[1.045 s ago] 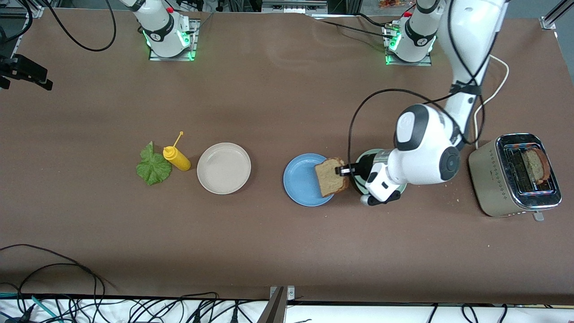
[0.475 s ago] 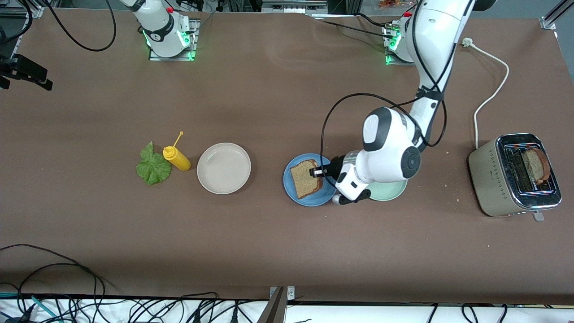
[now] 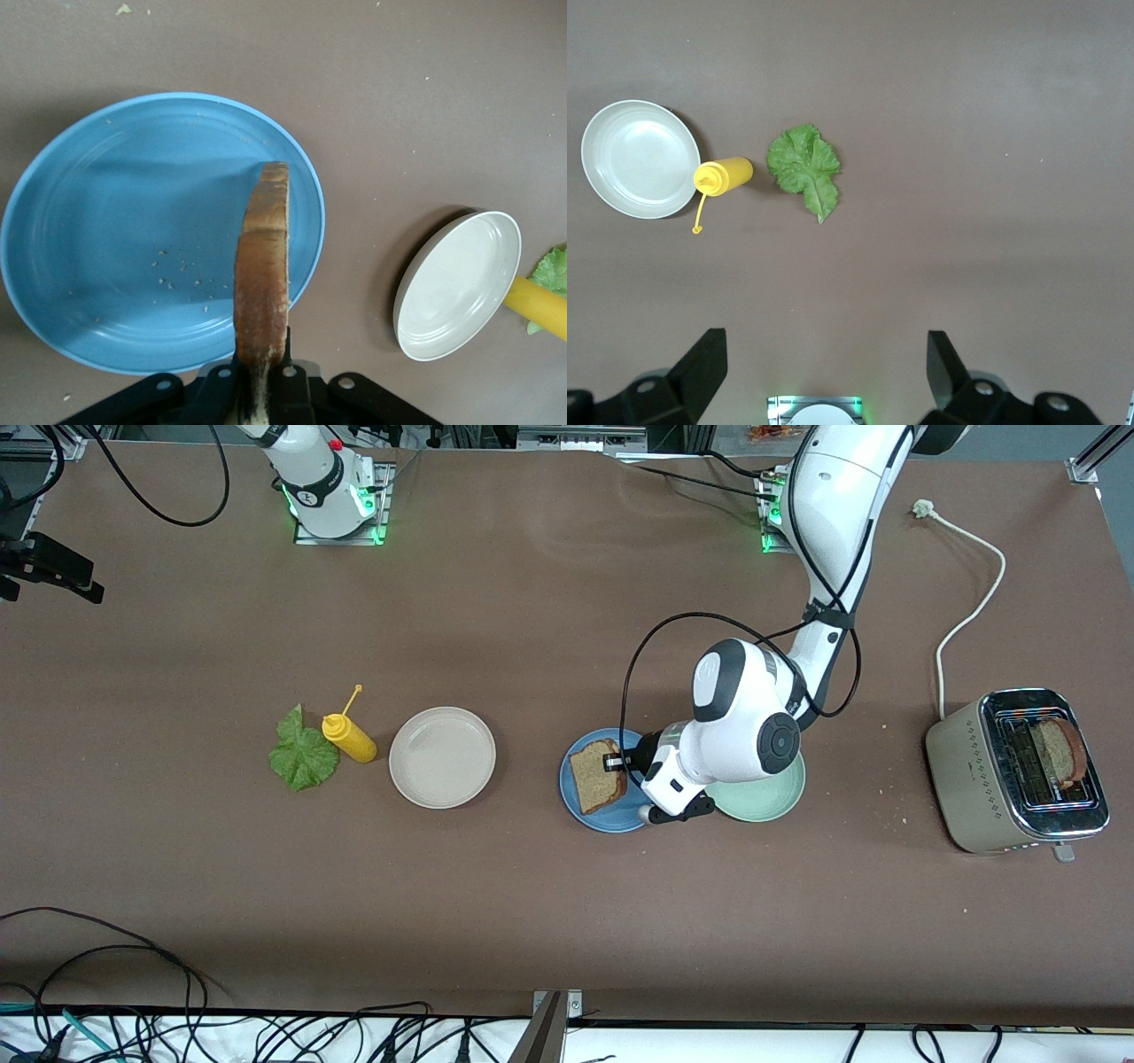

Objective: Make sandwich in blue plate with both arms
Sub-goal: 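Lower the bread onto the blue plate and open the left gripper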

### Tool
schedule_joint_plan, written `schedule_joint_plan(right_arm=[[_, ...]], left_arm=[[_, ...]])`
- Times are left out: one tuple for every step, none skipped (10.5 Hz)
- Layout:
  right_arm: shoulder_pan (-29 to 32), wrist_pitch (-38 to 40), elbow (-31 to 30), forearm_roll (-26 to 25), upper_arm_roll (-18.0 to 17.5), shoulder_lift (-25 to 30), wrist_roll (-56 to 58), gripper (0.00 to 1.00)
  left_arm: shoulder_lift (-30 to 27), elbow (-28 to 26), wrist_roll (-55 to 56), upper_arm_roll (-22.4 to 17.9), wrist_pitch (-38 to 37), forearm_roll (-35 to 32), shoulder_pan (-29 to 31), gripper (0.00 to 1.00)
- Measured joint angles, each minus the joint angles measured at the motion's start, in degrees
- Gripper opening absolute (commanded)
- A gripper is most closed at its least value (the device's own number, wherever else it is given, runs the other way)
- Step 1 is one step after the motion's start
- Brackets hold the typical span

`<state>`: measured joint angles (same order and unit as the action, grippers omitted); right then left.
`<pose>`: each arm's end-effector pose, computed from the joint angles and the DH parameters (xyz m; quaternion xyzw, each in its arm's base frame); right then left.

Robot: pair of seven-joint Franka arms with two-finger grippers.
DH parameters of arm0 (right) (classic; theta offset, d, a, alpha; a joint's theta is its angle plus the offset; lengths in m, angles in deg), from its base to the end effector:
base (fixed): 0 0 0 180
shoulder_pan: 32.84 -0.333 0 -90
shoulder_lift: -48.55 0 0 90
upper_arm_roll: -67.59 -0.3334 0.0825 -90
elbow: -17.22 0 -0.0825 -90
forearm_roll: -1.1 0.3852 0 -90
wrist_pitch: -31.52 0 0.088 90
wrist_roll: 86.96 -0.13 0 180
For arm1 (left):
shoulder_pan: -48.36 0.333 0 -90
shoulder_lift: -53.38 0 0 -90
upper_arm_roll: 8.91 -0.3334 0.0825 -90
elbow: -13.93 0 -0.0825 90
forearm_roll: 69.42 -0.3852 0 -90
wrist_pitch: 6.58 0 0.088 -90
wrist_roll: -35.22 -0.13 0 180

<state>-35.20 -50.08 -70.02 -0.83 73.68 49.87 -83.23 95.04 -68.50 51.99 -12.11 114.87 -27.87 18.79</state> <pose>0.5297 -0.0400 0.6416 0.9992 -0.0018 -0.0387 0.0130 0.6395 -0.3737 0.2583 0.9537 0.1062 -0.1215 0.2539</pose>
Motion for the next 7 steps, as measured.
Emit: schedule_joint_plan(right_arm=[[0.0, 0.0, 0.0, 0.0, 0.0, 0.0, 0.0, 1.0], [0.0, 0.0, 0.0, 0.0, 0.0, 0.0, 0.0, 1.0], [0.0, 0.0, 0.0, 0.0, 0.0, 0.0, 0.0, 1.0], [0.0, 0.0, 0.0, 0.0, 0.0, 0.0, 0.0, 1.0], [0.0, 0.0, 0.0, 0.0, 0.0, 0.0, 0.0, 1.0], [0.0, 0.0, 0.0, 0.0, 0.0, 0.0, 0.0, 1.0], [0.0, 0.0, 0.0, 0.0, 0.0, 0.0, 0.0, 1.0]], left_arm=[[0.2, 0.0, -0.1, -0.1, 0.0, 0.0, 0.0, 0.0], [0.3, 0.0, -0.1, -0.2, 0.0, 0.0, 0.0, 0.08], [0.4, 0.0, -0.1, -0.2, 0.0, 0.0, 0.0, 0.29], [0.6, 0.0, -0.1, -0.4, 0.0, 0.0, 0.0, 0.99], [0.7, 0.0, -0.1, -0.5, 0.0, 0.0, 0.0, 1.0], [0.8, 0.0, -0.1, -0.6, 0.0, 0.0, 0.1, 1.0], [0.9, 0.0, -0.1, -0.7, 0.0, 0.0, 0.2, 1.0]])
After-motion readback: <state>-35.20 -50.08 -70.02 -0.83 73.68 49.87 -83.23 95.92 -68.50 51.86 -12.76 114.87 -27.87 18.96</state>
